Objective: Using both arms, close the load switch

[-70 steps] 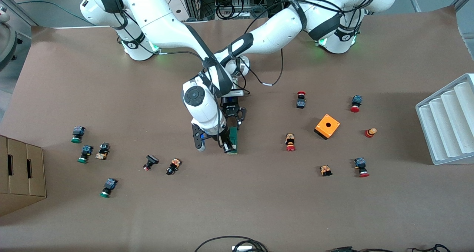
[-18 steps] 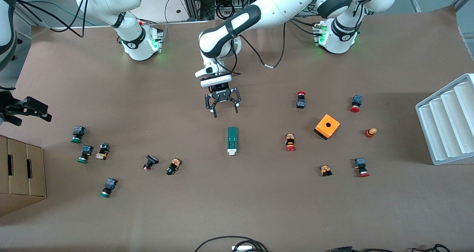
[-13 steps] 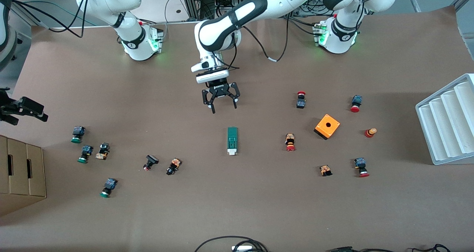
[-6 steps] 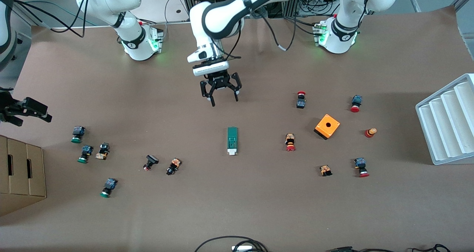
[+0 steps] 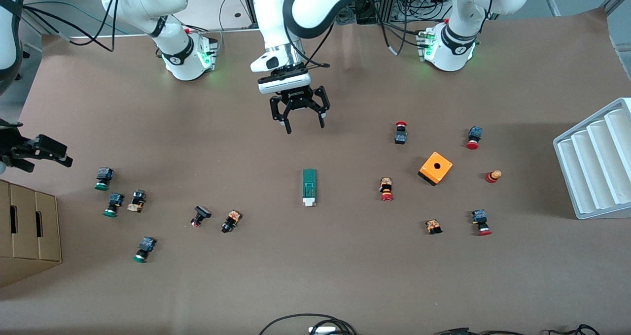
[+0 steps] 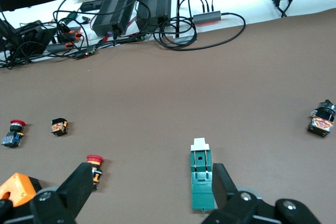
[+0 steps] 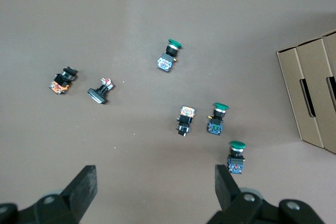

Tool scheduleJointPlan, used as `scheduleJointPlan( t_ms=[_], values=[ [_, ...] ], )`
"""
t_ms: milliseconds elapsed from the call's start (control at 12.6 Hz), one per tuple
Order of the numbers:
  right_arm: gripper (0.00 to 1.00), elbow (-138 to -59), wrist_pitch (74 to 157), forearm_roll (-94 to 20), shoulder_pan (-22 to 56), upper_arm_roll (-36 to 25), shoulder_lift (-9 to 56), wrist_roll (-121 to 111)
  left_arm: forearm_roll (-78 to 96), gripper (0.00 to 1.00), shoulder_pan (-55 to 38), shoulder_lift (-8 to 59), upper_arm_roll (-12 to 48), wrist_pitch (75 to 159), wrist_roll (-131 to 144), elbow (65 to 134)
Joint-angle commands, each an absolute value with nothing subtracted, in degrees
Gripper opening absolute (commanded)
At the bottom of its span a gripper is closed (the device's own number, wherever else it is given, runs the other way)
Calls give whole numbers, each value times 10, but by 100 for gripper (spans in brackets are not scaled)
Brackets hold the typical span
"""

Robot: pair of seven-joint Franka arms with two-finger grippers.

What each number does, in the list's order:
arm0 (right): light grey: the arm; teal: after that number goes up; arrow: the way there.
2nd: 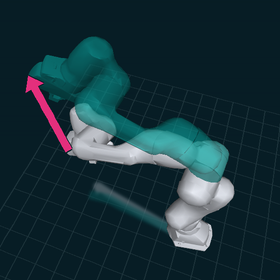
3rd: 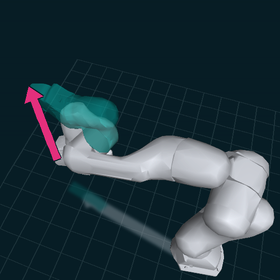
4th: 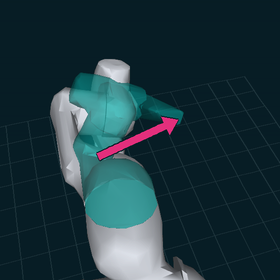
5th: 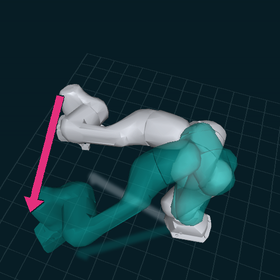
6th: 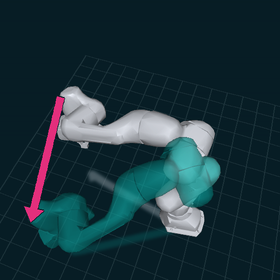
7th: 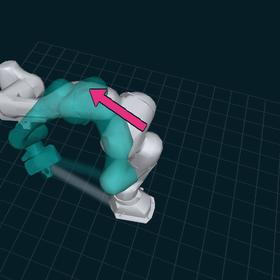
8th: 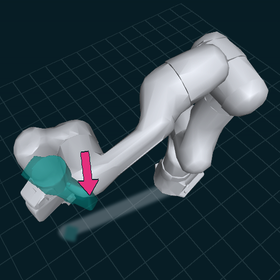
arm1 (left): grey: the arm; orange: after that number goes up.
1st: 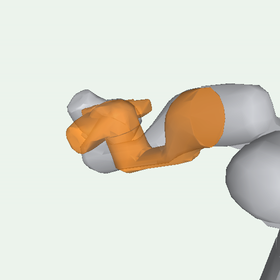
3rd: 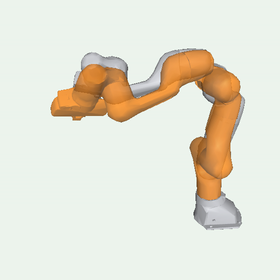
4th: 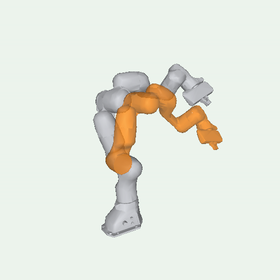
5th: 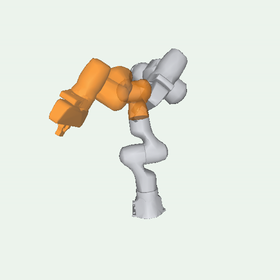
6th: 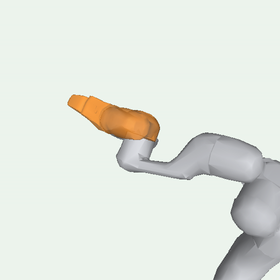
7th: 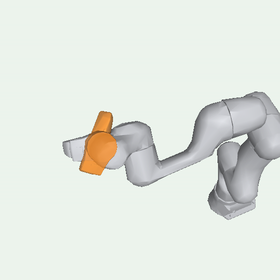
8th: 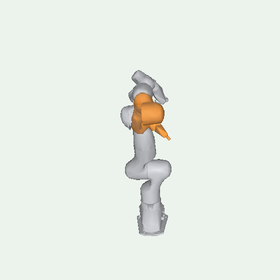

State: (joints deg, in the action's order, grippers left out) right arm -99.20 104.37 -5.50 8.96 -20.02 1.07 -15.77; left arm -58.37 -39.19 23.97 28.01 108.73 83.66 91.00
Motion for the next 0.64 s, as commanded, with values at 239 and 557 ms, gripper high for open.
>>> scheduleJointPlan(
  t_ms=[239,557],
  values=[
    [100,-990,1047,-65,97,-203,11,-166,-466,100,-335,183,279,1098,655,873],
    [100,-987,1046,-66,110,-200,9,-165,-377,100,-281,133,278,1087,543,872]
  ],
)
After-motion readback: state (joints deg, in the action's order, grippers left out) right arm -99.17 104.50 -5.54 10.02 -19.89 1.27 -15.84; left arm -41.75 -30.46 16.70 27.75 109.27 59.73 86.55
